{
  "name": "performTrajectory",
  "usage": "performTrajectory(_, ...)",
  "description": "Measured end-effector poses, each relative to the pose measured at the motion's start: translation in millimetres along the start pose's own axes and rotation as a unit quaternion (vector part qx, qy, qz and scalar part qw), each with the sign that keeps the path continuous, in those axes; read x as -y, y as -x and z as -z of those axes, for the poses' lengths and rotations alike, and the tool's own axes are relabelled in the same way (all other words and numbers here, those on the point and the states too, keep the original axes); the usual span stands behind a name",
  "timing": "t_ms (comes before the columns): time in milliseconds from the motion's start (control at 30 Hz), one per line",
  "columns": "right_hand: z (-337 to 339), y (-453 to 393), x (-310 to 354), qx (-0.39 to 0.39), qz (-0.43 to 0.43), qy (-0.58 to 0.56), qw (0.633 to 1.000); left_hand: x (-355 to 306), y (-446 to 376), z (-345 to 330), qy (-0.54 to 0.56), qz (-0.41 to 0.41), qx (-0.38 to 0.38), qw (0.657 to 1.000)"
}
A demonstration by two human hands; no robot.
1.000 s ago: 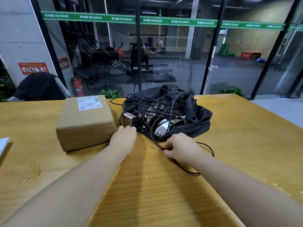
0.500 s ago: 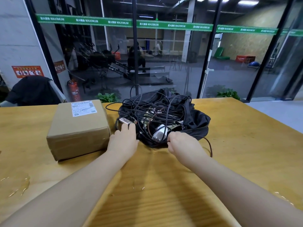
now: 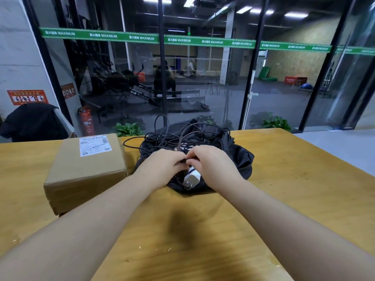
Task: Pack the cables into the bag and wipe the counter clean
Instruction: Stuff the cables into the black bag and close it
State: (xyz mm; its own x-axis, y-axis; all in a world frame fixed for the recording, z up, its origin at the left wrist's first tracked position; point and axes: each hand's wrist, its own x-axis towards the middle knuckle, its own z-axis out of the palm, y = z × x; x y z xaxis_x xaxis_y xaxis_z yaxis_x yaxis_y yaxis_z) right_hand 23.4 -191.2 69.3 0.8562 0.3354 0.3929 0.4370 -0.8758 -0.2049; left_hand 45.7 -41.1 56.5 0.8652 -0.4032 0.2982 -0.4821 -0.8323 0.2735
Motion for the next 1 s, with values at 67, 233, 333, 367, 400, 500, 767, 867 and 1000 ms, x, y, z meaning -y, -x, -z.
performTrajectory(67,3,3,-5,-0.042,-0.002,-0.049,0.998,-1,-4,2,-0.003,0.032,-0.020,0.999)
performTrajectory(233,0,-8,-60,-0.120,-0.180,-0.076,0.973,0,-19,3,0.040,0.119,-0.055,0.991)
performTrajectory(333,-16,-13,-87,-0.006,-0.286,-0.018,0.958,-3,-26,0,0.199,0.200,-0.072,0.957)
performTrajectory(367,-22,-14,-91,0.022,-0.304,-0.003,0.952,-5,-28,-1,0.241,0.223,-0.079,0.941)
performTrajectory(400,-28,-15,-93,0.040,-0.318,0.011,0.947,-6,-31,-2,0.280,0.243,-0.088,0.925)
performTrajectory(500,-37,-19,-97,0.064,-0.299,0.035,0.952,-6,-40,-1,0.391,0.267,-0.131,0.871)
performTrajectory(767,-16,2,-99,-0.035,-0.333,-0.181,0.925,-17,-60,4,0.440,0.219,-0.093,0.866)
performTrajectory(867,-6,9,-98,-0.045,-0.348,-0.238,0.906,-30,-60,-3,0.401,0.205,-0.026,0.892)
performTrajectory(1000,4,13,-100,-0.041,-0.333,-0.249,0.909,-37,-51,-15,0.150,0.114,0.022,0.982)
